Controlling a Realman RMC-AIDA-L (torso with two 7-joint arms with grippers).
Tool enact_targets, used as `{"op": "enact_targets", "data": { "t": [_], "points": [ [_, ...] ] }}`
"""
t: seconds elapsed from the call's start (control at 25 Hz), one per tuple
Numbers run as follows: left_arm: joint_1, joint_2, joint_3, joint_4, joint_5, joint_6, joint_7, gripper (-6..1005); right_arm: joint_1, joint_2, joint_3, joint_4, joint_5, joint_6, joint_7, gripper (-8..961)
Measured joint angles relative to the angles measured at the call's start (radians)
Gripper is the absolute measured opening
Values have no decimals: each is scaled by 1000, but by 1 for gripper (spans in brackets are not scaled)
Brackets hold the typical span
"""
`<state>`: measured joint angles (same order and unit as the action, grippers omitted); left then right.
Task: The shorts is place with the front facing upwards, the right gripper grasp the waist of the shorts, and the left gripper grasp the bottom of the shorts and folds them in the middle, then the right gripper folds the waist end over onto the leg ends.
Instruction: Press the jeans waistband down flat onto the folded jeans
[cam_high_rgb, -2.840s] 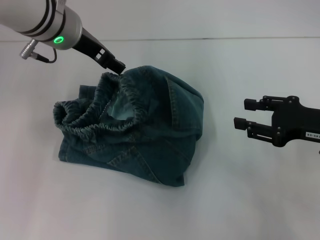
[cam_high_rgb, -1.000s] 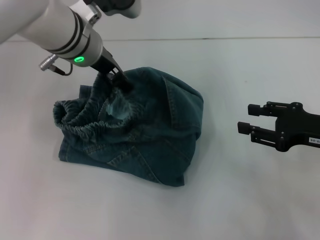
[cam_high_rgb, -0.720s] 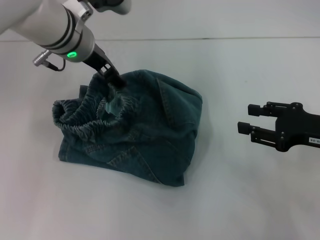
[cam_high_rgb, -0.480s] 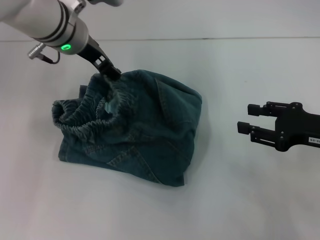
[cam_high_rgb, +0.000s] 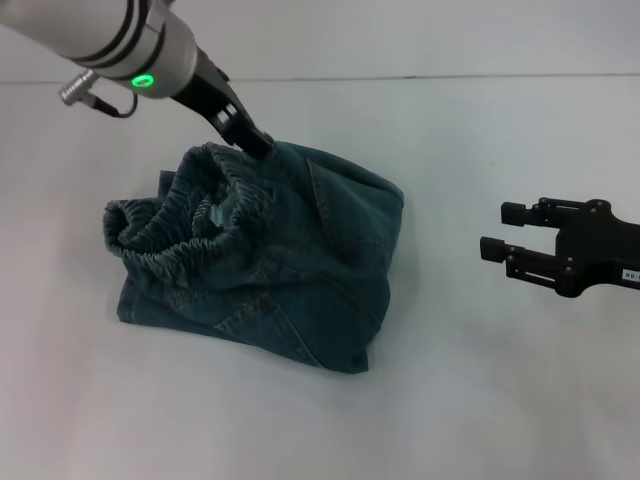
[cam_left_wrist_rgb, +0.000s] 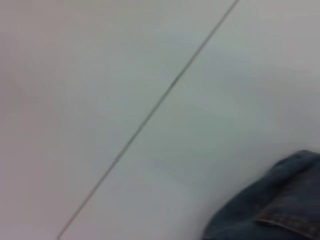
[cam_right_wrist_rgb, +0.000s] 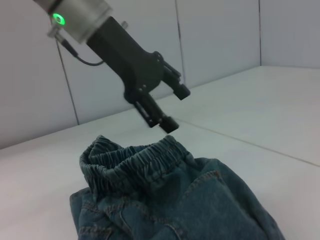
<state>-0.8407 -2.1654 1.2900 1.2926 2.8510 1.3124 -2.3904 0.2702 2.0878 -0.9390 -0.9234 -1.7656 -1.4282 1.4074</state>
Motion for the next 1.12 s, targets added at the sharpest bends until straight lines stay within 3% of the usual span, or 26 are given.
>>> {"op": "enact_targets", "data": {
  "t": [0.2, 0.32, 0.76, 1.12],
  "points": [
    [85, -8, 164, 115, 3, 48, -58, 937, -1, 0, 6, 1, 0, 1, -3, 580],
    [103, -9, 199, 106, 7, 49, -68, 937, -3, 0, 8, 2, 0, 4, -4, 580],
    [68, 7, 130, -85, 10, -93, -25, 938, 7, -3, 16, 25, 0, 8, -8, 580],
    [41, 33, 3, -194, 11, -171, 54, 937, 10, -2, 19, 25, 0, 5, -8, 580]
  ]
}}
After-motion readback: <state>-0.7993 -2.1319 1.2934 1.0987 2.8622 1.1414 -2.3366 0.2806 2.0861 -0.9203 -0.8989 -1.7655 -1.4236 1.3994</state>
